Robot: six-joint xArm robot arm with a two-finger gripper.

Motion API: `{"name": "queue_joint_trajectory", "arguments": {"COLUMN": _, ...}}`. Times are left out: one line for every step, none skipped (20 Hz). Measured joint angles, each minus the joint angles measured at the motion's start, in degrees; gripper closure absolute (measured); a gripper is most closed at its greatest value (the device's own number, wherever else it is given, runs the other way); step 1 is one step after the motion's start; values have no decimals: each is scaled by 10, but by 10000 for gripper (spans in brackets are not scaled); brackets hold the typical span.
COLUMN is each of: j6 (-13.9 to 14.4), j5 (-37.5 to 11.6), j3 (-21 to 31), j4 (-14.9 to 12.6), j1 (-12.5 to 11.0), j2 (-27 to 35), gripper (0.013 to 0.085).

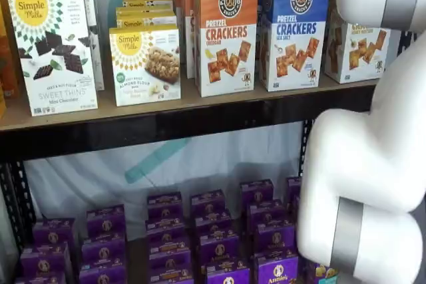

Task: Retrieve the yellow and white box located on the top shelf, the sixth one from the left

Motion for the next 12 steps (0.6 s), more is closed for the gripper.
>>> {"name": "queue_joint_trajectory", "arguments": {"j6": 1, "j5": -2, "j3": 2, "j4": -2, "j1": 2, "j2": 0, "gripper": 130}}
{"name": "queue_joint_trajectory", "arguments": {"j6": 2, "j5": -4, "j3": 3, "j4": -6, "j1": 5, "j2": -1, "gripper": 130}}
{"name": "queue_joint_trajectory", "arguments": {"j6": 3, "j5": -5, "j3": 4, "j4": -8, "j1": 8, "j2": -1, "gripper": 130}}
{"name": "queue_joint_trajectory", "arguments": {"j6": 5, "j5": -3, "j3": 3, "j4": -12, "j1": 11, "j2": 0, "gripper": 130}}
{"name": "queue_joint_trajectory", "arguments": {"j6": 7, "j5": 0, "j3": 1, "j4": -15, "j1": 13, "j2": 2, "gripper": 130}}
{"name": "queue_joint_trajectory", "arguments": {"j6": 9, "j5": 3, "j3": -1, "j4": -19, "j1": 16, "j2": 4, "gripper": 130}}
{"name": "queue_joint_trajectory", "arguments": {"j6": 11, "j5": 7, "j3": -4, "j4": -25, "j1": 19, "j2": 6, "gripper": 130}}
{"name": "queue_joint_trajectory", "arguments": {"j6": 13, "j5": 11, "j3": -8, "j4": -31, "j1": 23, "j2": 9, "gripper": 130}}
{"name": "queue_joint_trajectory", "arguments": {"j6": 15, "j5": 17, "j3": -11, "j4": -38, "j1": 26, "j2": 11, "gripper": 130}}
{"name": "queue_joint_trajectory", "arguments": {"j6": 16, "j5": 21, "j3": -15, "j4": -43, "j1": 29, "j2": 13, "gripper": 130}}
{"name": "queue_joint_trajectory", "arguments": {"j6": 17, "j5": 26, "j3": -19, "j4": -47, "j1": 31, "j2": 16, "gripper": 130}}
{"name": "queue_joint_trajectory", "arguments": {"j6": 18, "j5": 30, "j3": -21, "j4": -52, "j1": 33, "j2": 17, "gripper": 130}}
